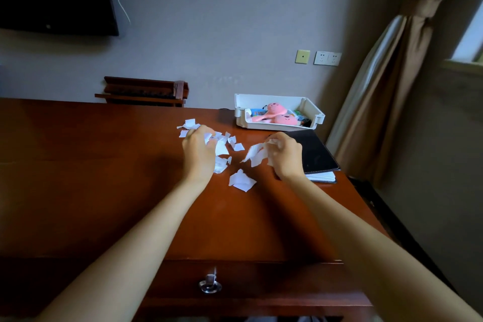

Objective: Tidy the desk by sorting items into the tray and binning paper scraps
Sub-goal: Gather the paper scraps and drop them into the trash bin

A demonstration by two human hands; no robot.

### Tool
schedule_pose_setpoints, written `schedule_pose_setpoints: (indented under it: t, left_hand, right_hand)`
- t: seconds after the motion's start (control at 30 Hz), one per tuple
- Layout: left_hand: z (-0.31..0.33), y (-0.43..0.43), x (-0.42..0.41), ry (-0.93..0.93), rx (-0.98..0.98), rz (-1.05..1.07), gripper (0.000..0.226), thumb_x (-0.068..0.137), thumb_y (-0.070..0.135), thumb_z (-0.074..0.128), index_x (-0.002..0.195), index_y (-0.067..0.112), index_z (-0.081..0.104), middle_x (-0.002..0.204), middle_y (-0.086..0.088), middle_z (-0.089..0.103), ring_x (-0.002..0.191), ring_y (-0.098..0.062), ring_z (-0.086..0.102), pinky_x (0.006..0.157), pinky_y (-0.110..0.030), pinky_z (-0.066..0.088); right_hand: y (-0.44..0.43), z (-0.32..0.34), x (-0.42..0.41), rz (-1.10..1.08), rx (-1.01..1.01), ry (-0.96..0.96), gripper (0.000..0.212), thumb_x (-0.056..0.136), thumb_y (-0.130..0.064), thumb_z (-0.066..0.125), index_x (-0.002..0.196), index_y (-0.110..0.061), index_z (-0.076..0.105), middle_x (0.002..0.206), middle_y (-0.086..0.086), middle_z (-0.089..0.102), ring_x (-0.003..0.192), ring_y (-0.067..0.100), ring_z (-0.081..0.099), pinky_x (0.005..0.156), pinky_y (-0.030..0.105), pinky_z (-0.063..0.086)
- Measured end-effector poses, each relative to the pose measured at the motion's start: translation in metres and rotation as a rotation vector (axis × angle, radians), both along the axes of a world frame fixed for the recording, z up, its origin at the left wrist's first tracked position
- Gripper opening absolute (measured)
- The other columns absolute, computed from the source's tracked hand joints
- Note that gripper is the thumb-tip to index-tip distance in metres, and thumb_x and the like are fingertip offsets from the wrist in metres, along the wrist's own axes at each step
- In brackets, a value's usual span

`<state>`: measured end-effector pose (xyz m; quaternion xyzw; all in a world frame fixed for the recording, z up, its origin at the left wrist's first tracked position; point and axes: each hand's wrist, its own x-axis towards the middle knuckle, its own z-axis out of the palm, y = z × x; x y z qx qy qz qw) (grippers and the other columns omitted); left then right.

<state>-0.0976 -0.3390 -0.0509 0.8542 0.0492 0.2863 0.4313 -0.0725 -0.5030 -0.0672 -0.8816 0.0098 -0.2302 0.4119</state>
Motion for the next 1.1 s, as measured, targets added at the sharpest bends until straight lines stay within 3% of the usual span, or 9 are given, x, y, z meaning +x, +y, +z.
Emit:
schedule_pose_setpoints:
  t: [0.13, 0.27, 0.37, 0.47, 0.53, 0.6, 0.83, 0.93, 1.1]
  left_hand:
    - [-0.002, -0.026, -0.01, 0.002, -0.053, -0.06, 0.022, 0.092, 0.003, 0.051, 0.109, 0.001, 0.063, 0.117, -0.015, 0.061, 0.114, -0.026, 0.053, 0.076, -0.024, 0.041]
    - [-0.015, -0.058, -0.026, 0.024, -0.091, -0.135, 0.019, 0.09, 0.001, 0.051, 0.104, 0.001, 0.064, 0.116, -0.013, 0.064, 0.112, -0.023, 0.056, 0.081, -0.024, 0.043]
    - [-0.024, -0.087, -0.037, 0.052, -0.12, -0.191, 0.017, 0.089, 0.003, 0.053, 0.101, 0.003, 0.065, 0.111, -0.013, 0.065, 0.107, -0.026, 0.057, 0.082, -0.033, 0.051]
    - [-0.026, -0.118, -0.049, 0.036, -0.152, -0.266, 0.016, 0.087, 0.003, 0.054, 0.099, 0.004, 0.066, 0.105, -0.014, 0.065, 0.101, -0.027, 0.059, 0.082, -0.046, 0.055]
    - [-0.026, -0.142, -0.057, 0.023, -0.177, -0.324, 0.016, 0.087, 0.001, 0.054, 0.098, 0.004, 0.066, 0.103, -0.014, 0.066, 0.098, -0.026, 0.06, 0.081, -0.046, 0.055]
    - [-0.025, -0.169, -0.066, 0.014, -0.19, -0.376, 0.017, 0.086, 0.0, 0.054, 0.097, 0.002, 0.067, 0.102, -0.014, 0.066, 0.098, -0.025, 0.06, 0.08, -0.046, 0.055]
    - [-0.043, -0.284, -0.103, 0.075, -0.194, -0.647, 0.016, 0.084, -0.002, 0.054, 0.094, -0.001, 0.066, 0.1, -0.017, 0.066, 0.098, -0.026, 0.059, 0.078, -0.026, 0.045]
    - [-0.062, -0.334, -0.124, 0.126, -0.142, -0.731, 0.019, 0.085, -0.002, 0.052, 0.098, 0.0, 0.066, 0.104, -0.017, 0.064, 0.1, -0.026, 0.058, 0.067, -0.013, 0.031]
    - [-0.107, -0.408, -0.156, 0.267, -0.062, -0.868, 0.021, 0.087, -0.003, 0.049, 0.101, 0.0, 0.065, 0.11, -0.016, 0.059, 0.1, -0.025, 0.056, 0.065, -0.011, 0.027]
  right_hand:
    - [-0.02, 0.002, -0.015, -0.035, 0.051, -0.029, 0.018, 0.091, -0.004, 0.051, 0.102, -0.001, 0.064, 0.104, 0.017, 0.068, 0.068, 0.02, 0.061, 0.041, 0.004, 0.041]
    - [-0.048, -0.002, -0.039, -0.071, 0.111, -0.019, 0.013, 0.088, -0.006, 0.055, 0.091, -0.002, 0.067, 0.091, 0.011, 0.069, 0.074, 0.022, 0.063, 0.053, 0.006, 0.041]
    - [-0.075, -0.008, -0.061, -0.081, 0.12, -0.014, 0.012, 0.087, -0.006, 0.056, 0.087, -0.003, 0.067, 0.079, 0.002, 0.063, 0.054, 0.001, 0.058, 0.046, 0.001, 0.041]
    - [-0.106, -0.015, -0.081, -0.116, 0.152, -0.026, 0.008, 0.084, -0.007, 0.06, 0.083, -0.005, 0.067, 0.074, 0.007, 0.065, 0.04, -0.002, 0.056, 0.053, 0.019, 0.053]
    - [-0.128, -0.018, -0.096, -0.167, 0.179, -0.027, 0.006, 0.082, -0.01, 0.062, 0.077, -0.01, 0.066, 0.075, 0.01, 0.069, 0.058, 0.011, 0.065, 0.066, 0.038, 0.059]
    - [-0.152, -0.022, -0.111, -0.21, 0.222, -0.031, 0.009, 0.082, -0.009, 0.061, 0.075, -0.015, 0.064, 0.081, 0.011, 0.071, 0.071, 0.026, 0.066, 0.071, 0.048, 0.058]
    - [-0.245, -0.043, -0.171, -0.423, 0.254, -0.002, 0.007, 0.084, -0.008, 0.06, 0.08, -0.007, 0.066, 0.07, 0.005, 0.065, 0.045, 0.007, 0.055, 0.06, 0.033, 0.055]
    - [-0.288, -0.064, -0.199, -0.516, 0.268, 0.021, 0.009, 0.086, -0.008, 0.06, 0.078, -0.011, 0.064, 0.07, 0.004, 0.064, 0.039, 0.005, 0.054, 0.05, 0.022, 0.05]
    - [-0.349, -0.116, -0.241, -0.668, 0.31, 0.114, 0.01, 0.088, -0.005, 0.056, 0.083, -0.004, 0.065, 0.071, 0.005, 0.062, 0.037, 0.0, 0.054, 0.037, 0.009, 0.041]
